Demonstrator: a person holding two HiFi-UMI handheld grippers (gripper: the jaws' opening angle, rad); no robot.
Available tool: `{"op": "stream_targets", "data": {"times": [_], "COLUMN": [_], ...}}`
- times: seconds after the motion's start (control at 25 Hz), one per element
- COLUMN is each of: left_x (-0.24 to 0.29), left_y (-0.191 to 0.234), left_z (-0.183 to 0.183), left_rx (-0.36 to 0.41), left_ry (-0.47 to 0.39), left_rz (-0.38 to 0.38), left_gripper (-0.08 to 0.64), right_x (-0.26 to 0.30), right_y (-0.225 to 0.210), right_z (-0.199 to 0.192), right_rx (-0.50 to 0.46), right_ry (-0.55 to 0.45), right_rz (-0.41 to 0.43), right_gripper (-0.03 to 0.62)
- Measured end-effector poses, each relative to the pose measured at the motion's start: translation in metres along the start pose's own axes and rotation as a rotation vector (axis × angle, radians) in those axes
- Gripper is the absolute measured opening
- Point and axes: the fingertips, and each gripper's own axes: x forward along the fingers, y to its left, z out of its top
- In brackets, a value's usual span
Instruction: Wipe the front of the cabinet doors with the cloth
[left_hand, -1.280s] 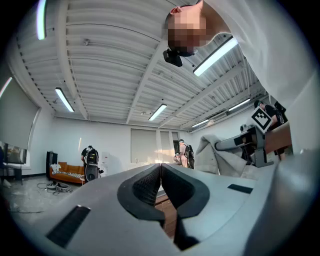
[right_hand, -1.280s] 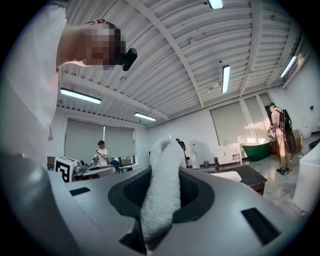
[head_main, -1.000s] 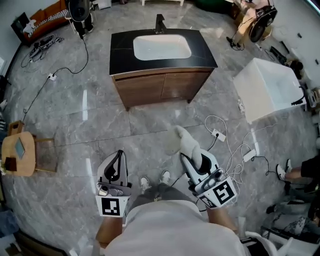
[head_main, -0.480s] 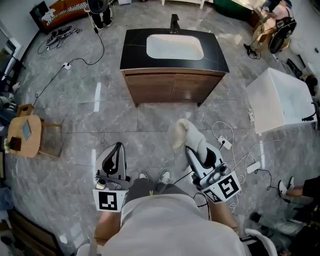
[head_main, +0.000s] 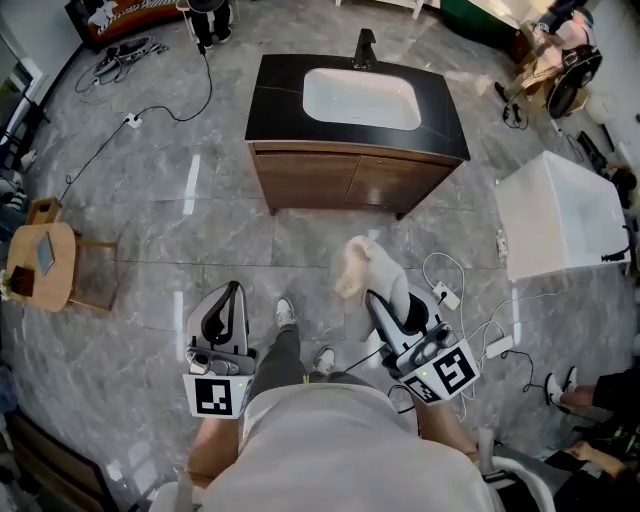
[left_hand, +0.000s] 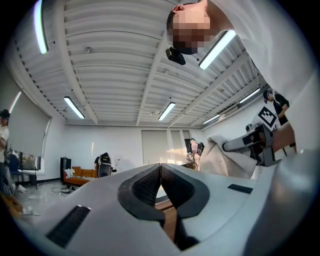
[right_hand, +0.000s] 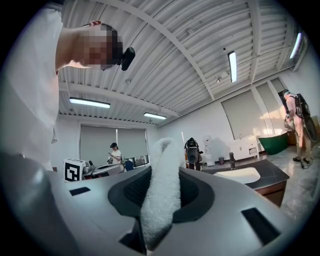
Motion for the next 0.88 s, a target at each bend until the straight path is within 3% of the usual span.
{"op": "stream_targets", "data": {"times": [0.48,0.88], "left_x": [0.144,0.221], "left_y": [0.109,0.116], "left_z": [-0.019,-0.032], "left_rx": [-0.065,-0.100], "left_ry": [-0.057,-0.020], "left_rz": [-0.099,-0.215], "left_gripper": [0.018,0.018], "right_x": [0.136,0.171], "right_y": [-0.065,-0.112], "right_z": [0.023,0.037], "right_rx": [-0.008,0.017], "right_ry": [0.035,-0.003], "right_rz": [-0.120,-0.208], "right_gripper": [0.104,0.104]}}
